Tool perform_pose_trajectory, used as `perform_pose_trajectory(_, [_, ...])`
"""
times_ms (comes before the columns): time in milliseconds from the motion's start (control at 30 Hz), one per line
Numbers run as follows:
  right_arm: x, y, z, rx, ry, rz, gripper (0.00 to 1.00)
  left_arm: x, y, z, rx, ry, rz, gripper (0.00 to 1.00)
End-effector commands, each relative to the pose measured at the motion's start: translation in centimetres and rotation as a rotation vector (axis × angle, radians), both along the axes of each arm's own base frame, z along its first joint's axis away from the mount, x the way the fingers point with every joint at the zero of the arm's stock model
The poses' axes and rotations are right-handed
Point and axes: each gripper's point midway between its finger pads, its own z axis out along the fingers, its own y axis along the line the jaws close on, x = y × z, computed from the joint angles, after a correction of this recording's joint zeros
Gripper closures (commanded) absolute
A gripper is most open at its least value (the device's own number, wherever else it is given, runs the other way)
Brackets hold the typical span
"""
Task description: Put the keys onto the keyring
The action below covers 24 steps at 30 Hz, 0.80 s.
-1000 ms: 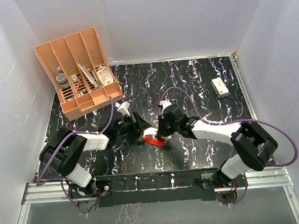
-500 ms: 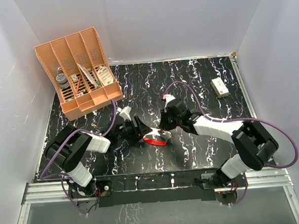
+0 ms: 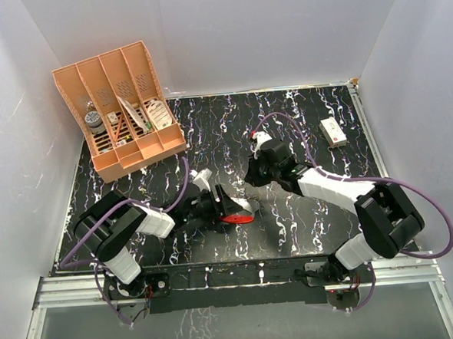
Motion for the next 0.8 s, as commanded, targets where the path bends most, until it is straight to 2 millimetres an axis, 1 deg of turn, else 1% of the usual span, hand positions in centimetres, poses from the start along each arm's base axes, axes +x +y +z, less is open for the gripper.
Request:
perform_pose_trajectory(0, [2.0,-0.1,5.0,0.052,-0.131,-0.002,1.0,-0.7,-0.7,-0.2,-0.011,0.016,-0.003,0.39])
perform_pose_trajectory(67, [1.8,-0.5,5.6,0.049,-0.141,-0.002,1.0,-0.5,-1.1,0.5,-0.03,0.002,-0.006,0.39])
perform_pose_trajectory(200, [0.9,-1.0,6.3,0.039,-0.141,0.013,1.0,0.5,-1.6,2.9,-0.052,-0.063,0.004,0.39])
perform_pose_trajectory(267, [0.0,-1.1,6.2,0.039,-0.122,0.038,1.0,1.0,-1.7,4.2,-0.051,-0.097,0.011,0.39])
perform_pose_trajectory(300, [-0.7,-1.1,6.3,0.039,-0.109,0.06,1.0,1.3,-1.7,5.1,-0.054,-0.121,0.017,0.38])
perform_pose_trajectory(333, [-1.3,-1.2,6.2,0.039,-0.092,0.075,1.0,1.6,-1.5,5.3,-0.038,-0.133,0.027,0.38])
perform_pose_trajectory(367, [-2.0,-1.1,6.0,0.039,-0.075,0.092,1.0,2.1,-1.4,6.2,-0.031,-0.159,0.042,0.37])
perform_pose_trajectory(467, [-4.2,-1.0,5.0,0.031,-0.022,0.142,1.0,3.4,-0.5,7.3,0.022,-0.21,0.093,0.36])
perform_pose_trajectory(600, [-6.9,-0.2,4.0,0.057,0.044,0.217,1.0,4.9,0.7,7.5,0.06,-0.223,0.133,0.35])
perform_pose_trajectory(767, [-8.7,0.8,2.7,0.059,0.103,0.265,1.0,6.2,1.8,6.6,0.058,-0.196,0.153,0.35])
